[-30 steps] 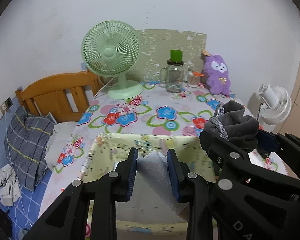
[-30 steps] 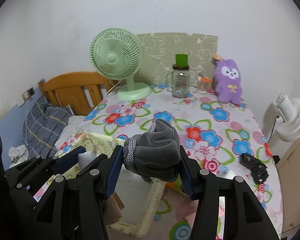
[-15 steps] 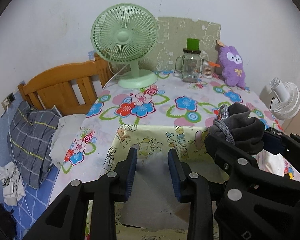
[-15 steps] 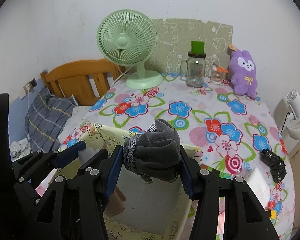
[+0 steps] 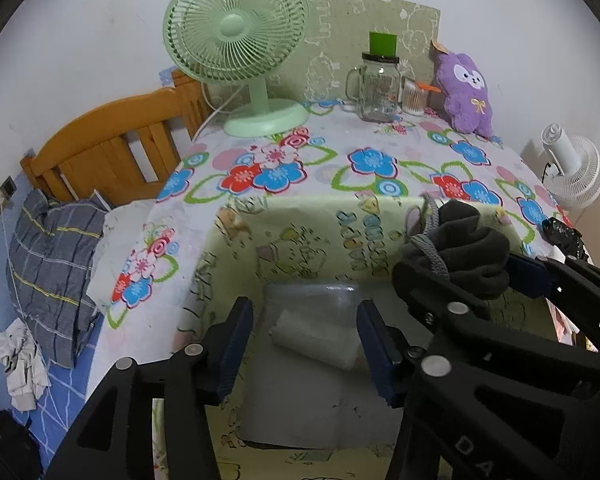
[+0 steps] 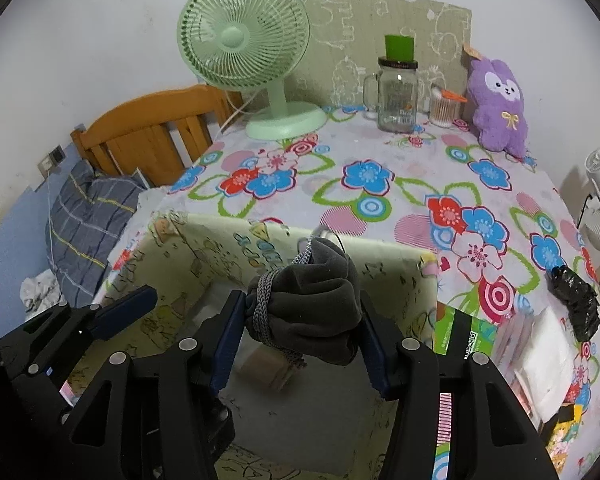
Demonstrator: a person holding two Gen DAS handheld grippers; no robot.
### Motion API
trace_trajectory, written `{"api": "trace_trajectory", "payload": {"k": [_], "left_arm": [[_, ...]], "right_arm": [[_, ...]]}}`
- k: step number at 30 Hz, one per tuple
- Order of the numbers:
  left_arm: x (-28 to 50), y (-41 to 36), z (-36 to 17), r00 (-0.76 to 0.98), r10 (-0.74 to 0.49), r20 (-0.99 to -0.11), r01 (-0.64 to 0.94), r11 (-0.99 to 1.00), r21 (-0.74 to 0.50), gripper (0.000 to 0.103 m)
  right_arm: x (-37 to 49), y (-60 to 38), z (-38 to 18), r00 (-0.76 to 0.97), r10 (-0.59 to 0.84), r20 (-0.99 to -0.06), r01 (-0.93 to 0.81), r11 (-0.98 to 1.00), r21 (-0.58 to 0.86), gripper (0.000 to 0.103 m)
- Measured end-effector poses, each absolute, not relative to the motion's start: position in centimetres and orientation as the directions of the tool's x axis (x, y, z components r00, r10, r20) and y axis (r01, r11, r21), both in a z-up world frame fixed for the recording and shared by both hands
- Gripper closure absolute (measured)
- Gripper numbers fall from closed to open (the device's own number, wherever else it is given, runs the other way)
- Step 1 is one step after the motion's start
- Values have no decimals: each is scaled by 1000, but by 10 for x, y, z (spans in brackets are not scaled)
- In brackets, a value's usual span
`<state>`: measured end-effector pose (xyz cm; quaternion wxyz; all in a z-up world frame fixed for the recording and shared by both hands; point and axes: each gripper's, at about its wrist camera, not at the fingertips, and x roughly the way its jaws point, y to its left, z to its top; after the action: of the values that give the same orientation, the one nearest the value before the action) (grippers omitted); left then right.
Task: Organize soft objects
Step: 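Lower the grey glove into the yellow box and open the right tool, then withdraw both tools from the box and move the right tool toward the yellow cartoon pouch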
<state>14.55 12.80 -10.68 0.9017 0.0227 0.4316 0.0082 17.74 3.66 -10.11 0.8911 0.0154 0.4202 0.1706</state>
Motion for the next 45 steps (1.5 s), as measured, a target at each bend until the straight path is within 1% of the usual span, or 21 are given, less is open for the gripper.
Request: {"api": "trace_trajectory", "payload": {"k": [1, 4, 7, 9, 11, 13, 15, 18, 19, 21, 24, 27, 30, 33, 39, 45], "left_arm": [[146, 127, -108, 625, 33, -780, 5, 999, 46, 45], [147, 126, -109, 626, 33, -779, 1, 999, 42, 42], [149, 126, -107, 630, 28, -776, -9, 1000, 29, 32], [148, 126, -104, 637, 29, -770, -18, 1000, 24, 23], [147, 125, -101, 641, 32, -767, -17, 999, 27, 22], [145, 123, -97, 642, 46, -765, -18, 999, 44, 20], [141, 121, -91, 655, 59, -753, -24, 998, 56, 15], [136, 118, -85, 674, 68, -736, -30, 997, 65, 13], [134, 117, -82, 678, 63, -732, -28, 998, 60, 13], [129, 113, -78, 686, 56, -726, -25, 998, 53, 9], [122, 107, -72, 699, 55, -713, -27, 998, 51, 7], [114, 101, -65, 717, 47, -696, -25, 999, 42, 4], [107, 95, -59, 734, 44, -678, -25, 999, 37, 0], [101, 88, -53, 738, 41, -674, -25, 999, 34, 0], [91, 73, -43, 754, 18, -657, 2, 1000, 30, 0], [82, 54, -37, 757, -8, -654, 24, 1000, 16, 0]], "right_arm": [[178, 37, -102, 592, 312, -743, -296, 942, 159, 36], [179, 35, -101, 610, 309, -729, -305, 941, 144, 31], [180, 33, -98, 620, 317, -717, -312, 939, 146, 26], [179, 31, -94, 622, 329, -711, -318, 935, 155, 25], [178, 30, -89, 631, 326, -704, -319, 936, 147, 23], [175, 28, -84, 642, 316, -698, -321, 938, 129, 19], [171, 26, -78, 654, 317, -687, -332, 936, 116, 16], [165, 20, -72, 669, 312, -675, -326, 939, 111, 11], [163, 18, -69, 672, 317, -669, -329, 938, 114, 11], [159, 14, -65, 678, 321, -662, -331, 937, 115, 11], [152, 8, -58, 693, 318, -647, -329, 938, 108, 10], [144, 1, -51, 713, 308, -630, -318, 943, 101, 5], [135, -7, -44, 737, 298, -606, -304, 948, 96, 3], [127, -17, -37, 753, 279, -596, -280, 955, 95, 1], [113, -38, -29, 773, 286, -567, -261, 957, 126, 1], [102, -58, -22, 789, 257, -558, -235, 966, 112, 0]]}}
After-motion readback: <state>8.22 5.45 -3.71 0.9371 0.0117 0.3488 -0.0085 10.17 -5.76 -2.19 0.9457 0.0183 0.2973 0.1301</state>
